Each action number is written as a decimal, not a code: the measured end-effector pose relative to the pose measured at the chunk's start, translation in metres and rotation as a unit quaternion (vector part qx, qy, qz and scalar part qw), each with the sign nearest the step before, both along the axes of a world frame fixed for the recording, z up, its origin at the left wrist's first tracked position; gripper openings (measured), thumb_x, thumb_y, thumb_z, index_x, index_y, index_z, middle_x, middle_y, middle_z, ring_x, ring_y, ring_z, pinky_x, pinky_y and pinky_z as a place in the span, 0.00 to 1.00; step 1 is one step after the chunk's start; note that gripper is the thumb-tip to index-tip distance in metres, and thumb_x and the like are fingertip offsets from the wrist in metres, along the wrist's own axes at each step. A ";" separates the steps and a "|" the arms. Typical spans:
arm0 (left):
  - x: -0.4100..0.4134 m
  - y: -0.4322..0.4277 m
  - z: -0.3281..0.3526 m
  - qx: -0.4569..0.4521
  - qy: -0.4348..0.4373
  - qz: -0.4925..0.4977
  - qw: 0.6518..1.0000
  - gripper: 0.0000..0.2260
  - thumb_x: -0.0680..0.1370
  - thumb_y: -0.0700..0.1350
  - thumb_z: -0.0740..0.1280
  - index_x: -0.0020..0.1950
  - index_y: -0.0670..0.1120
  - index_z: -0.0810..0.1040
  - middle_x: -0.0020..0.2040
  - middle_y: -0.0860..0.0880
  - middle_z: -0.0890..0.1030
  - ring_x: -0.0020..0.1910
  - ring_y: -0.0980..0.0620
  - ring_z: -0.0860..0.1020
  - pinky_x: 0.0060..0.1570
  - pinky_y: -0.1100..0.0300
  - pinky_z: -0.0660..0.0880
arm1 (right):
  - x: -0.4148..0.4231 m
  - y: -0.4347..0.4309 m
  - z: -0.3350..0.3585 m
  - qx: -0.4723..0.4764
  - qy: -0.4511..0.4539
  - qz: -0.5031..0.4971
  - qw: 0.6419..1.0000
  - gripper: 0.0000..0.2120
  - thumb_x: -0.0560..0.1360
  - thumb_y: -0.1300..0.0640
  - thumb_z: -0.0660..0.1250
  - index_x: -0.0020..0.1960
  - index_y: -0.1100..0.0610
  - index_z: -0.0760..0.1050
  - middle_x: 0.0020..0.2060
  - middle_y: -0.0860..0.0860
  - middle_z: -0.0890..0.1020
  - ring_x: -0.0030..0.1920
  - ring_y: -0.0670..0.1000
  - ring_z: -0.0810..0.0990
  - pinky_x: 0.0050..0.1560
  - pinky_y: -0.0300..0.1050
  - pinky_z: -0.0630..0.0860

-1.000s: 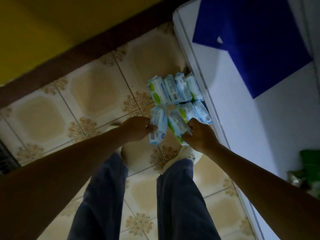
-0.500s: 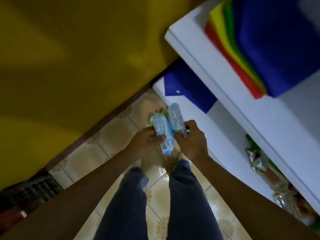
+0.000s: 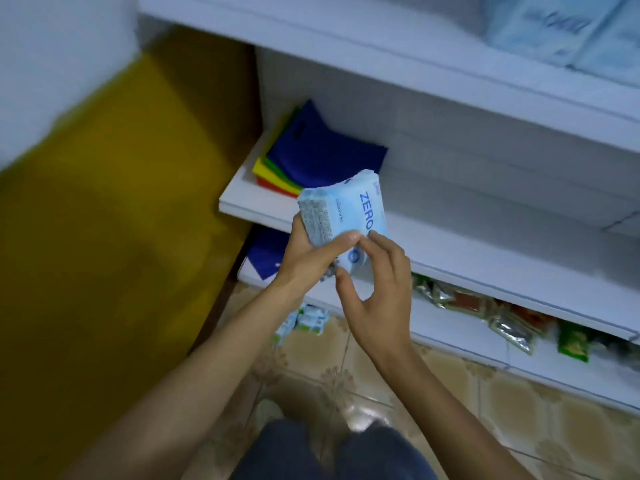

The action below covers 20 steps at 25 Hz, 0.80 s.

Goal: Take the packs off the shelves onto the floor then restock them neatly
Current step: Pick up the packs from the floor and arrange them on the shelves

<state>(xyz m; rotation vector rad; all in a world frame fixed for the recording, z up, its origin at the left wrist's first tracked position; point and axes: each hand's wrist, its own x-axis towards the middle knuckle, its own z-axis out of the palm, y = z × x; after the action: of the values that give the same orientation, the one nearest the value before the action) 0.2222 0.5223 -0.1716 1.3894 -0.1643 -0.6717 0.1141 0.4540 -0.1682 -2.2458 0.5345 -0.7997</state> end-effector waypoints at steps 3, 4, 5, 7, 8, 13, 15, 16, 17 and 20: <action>-0.016 -0.022 0.029 -0.058 -0.020 -0.035 0.998 0.28 0.69 0.38 0.74 0.66 0.49 0.68 0.58 0.47 0.81 0.54 0.48 0.82 0.44 0.56 0.80 | -0.033 -0.026 0.031 0.053 -0.078 -0.009 0.996 0.19 0.74 0.50 0.65 0.63 0.56 0.73 0.60 0.49 0.74 0.63 0.47 0.72 0.62 0.45 0.71; -0.022 -0.031 0.042 -0.068 -0.033 -0.051 0.996 0.29 0.67 0.39 0.74 0.65 0.50 0.68 0.58 0.48 0.81 0.54 0.48 0.82 0.45 0.55 0.80 | -0.044 -0.036 0.041 0.063 -0.089 -0.020 0.994 0.20 0.74 0.49 0.65 0.64 0.56 0.71 0.60 0.49 0.74 0.63 0.46 0.71 0.62 0.43 0.71; -0.029 -0.042 0.056 -0.073 -0.053 -0.069 0.994 0.30 0.66 0.41 0.74 0.66 0.49 0.68 0.59 0.47 0.80 0.54 0.48 0.82 0.45 0.55 0.80 | -0.057 -0.048 0.053 0.085 -0.100 -0.036 0.991 0.23 0.73 0.47 0.66 0.65 0.54 0.69 0.61 0.48 0.73 0.63 0.45 0.71 0.62 0.41 0.70; -0.046 -0.067 0.087 -0.099 -0.101 -0.123 0.982 0.35 0.64 0.43 0.76 0.69 0.46 0.66 0.61 0.44 0.79 0.56 0.47 0.81 0.46 0.55 0.79 | -0.081 -0.076 0.077 0.195 -0.126 -0.067 0.970 0.33 0.68 0.40 0.68 0.69 0.50 0.64 0.64 0.45 0.72 0.64 0.42 0.71 0.64 0.41 0.70; -0.056 -0.078 0.101 -0.118 -0.114 -0.156 0.974 0.36 0.64 0.44 0.75 0.70 0.43 0.65 0.61 0.43 0.78 0.56 0.45 0.81 0.47 0.54 0.79 | -0.092 -0.092 0.089 0.267 -0.136 -0.061 0.952 0.39 0.65 0.38 0.70 0.71 0.49 0.63 0.65 0.45 0.72 0.64 0.42 0.73 0.64 0.44 0.72; -0.110 -0.126 0.157 -0.179 -0.160 -0.281 0.929 0.36 0.67 0.45 0.72 0.72 0.38 0.63 0.59 0.43 0.80 0.56 0.45 0.80 0.50 0.53 0.78 | -0.139 -0.161 0.147 0.352 -0.179 0.129 0.910 0.47 0.58 0.39 0.79 0.70 0.56 0.66 0.58 0.53 0.81 0.56 0.53 0.81 0.49 0.46 0.80; -0.123 -0.139 0.168 -0.181 -0.166 -0.301 0.922 0.33 0.69 0.45 0.69 0.72 0.37 0.65 0.60 0.42 0.79 0.57 0.43 0.79 0.54 0.49 0.77 | -0.152 -0.178 0.162 0.327 -0.173 0.151 0.917 0.41 0.59 0.46 0.79 0.67 0.57 0.69 0.55 0.52 0.83 0.53 0.51 0.83 0.45 0.41 0.79; -0.127 -0.144 0.173 -0.178 -0.170 -0.309 0.919 0.31 0.69 0.45 0.67 0.70 0.37 0.66 0.60 0.41 0.79 0.57 0.43 0.78 0.56 0.48 0.76 | -0.158 -0.186 0.166 0.314 -0.168 0.158 0.921 0.37 0.59 0.47 0.77 0.65 0.56 0.71 0.54 0.51 0.83 0.52 0.51 0.83 0.45 0.41 0.79; -0.130 -0.148 0.177 -0.166 -0.182 -0.317 0.916 0.28 0.69 0.45 0.67 0.68 0.38 0.69 0.58 0.42 0.80 0.57 0.44 0.78 0.56 0.49 0.76 | -0.163 -0.194 0.171 0.299 -0.163 0.160 0.926 0.35 0.59 0.48 0.77 0.63 0.54 0.72 0.53 0.51 0.83 0.52 0.51 0.83 0.45 0.42 0.79; -0.132 -0.154 0.187 -0.095 -0.259 -0.297 0.914 0.26 0.68 0.40 0.72 0.65 0.42 0.71 0.55 0.49 0.82 0.54 0.52 0.81 0.51 0.59 0.78 | -0.169 -0.212 0.173 0.192 -0.168 0.089 0.963 0.30 0.58 0.47 0.79 0.56 0.49 0.72 0.52 0.51 0.80 0.53 0.52 0.80 0.47 0.46 0.80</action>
<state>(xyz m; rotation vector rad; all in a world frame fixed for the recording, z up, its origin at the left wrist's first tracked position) 0.0898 0.3682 0.0157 1.3003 -1.0827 -0.7406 -0.0552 0.2417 0.0050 -1.7287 0.2893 -0.8751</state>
